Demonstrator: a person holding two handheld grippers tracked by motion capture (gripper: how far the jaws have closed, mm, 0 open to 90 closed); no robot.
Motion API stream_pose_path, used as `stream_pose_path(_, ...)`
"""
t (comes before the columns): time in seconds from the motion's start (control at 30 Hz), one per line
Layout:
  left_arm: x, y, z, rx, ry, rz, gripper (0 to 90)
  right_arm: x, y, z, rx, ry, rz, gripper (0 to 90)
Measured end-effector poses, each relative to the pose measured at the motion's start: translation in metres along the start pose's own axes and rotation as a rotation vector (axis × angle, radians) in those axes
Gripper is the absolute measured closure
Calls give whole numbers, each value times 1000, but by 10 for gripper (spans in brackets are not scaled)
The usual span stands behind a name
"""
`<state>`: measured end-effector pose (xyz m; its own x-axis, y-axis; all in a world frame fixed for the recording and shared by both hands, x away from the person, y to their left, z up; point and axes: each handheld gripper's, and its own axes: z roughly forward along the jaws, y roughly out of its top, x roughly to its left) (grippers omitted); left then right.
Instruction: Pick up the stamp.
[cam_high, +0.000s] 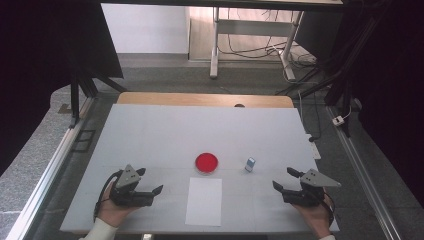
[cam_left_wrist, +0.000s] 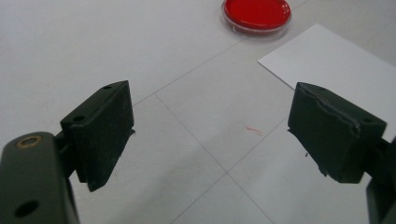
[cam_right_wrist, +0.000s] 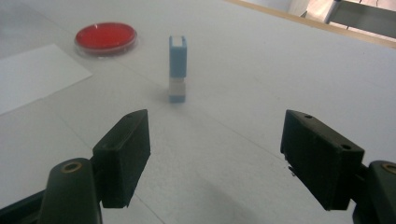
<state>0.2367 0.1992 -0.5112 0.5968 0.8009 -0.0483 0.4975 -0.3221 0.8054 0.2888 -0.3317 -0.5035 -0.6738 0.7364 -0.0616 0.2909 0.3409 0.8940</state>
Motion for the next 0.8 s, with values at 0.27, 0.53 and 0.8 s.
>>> stream_pose_path(0.27, 2, -3, -3, 7, 16, -5, 149, 3, 2, 3, 4, 4, -28, 241)
stream_pose_path(0.53, 3, -6, -8, -7, 34, 2, 150, 9, 4, 2, 5, 6, -38, 249)
stream_pose_path(0.8, 7, -8, -7, -8, 47, -2, 149, 11, 4, 6, 16, 9, -41, 255)
